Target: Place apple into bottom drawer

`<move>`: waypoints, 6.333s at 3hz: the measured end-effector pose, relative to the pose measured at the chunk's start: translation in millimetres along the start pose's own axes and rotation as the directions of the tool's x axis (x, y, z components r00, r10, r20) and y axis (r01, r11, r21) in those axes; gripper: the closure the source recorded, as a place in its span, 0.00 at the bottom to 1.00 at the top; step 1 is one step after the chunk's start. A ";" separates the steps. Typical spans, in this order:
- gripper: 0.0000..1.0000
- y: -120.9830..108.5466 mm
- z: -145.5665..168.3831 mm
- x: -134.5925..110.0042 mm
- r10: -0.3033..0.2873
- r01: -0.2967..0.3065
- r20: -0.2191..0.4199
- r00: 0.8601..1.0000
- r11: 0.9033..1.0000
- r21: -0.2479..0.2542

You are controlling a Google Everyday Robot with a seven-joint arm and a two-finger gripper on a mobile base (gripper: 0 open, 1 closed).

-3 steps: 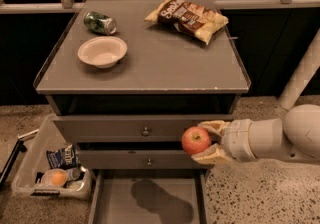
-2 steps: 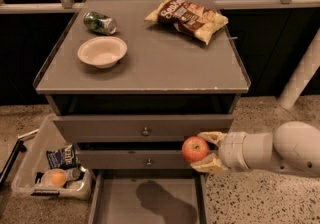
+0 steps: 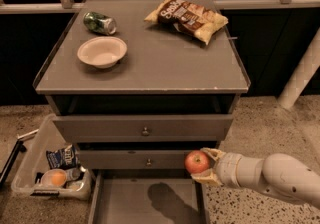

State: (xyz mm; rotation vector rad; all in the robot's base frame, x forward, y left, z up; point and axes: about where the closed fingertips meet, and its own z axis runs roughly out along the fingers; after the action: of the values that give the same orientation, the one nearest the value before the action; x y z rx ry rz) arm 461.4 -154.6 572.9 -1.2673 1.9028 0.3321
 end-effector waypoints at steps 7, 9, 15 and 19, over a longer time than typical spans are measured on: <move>1.00 68.0 171.8 116.1 0.146 -0.145 0.050 0.988 0.989 -0.022; 1.00 72.0 187.8 127.4 0.143 -0.143 0.048 0.989 0.990 -0.004; 1.00 76.1 326.9 217.0 -0.110 0.116 0.116 0.987 0.992 -0.050; 0.85 110.8 348.2 238.6 -0.201 0.205 0.046 0.979 0.970 -0.134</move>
Offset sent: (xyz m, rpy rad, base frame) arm 0.0025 0.0034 -0.0376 0.0358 0.0111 -0.0291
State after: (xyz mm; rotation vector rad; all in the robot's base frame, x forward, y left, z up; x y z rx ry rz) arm 491.2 -48.4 150.6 -1.5261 1.7293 0.3790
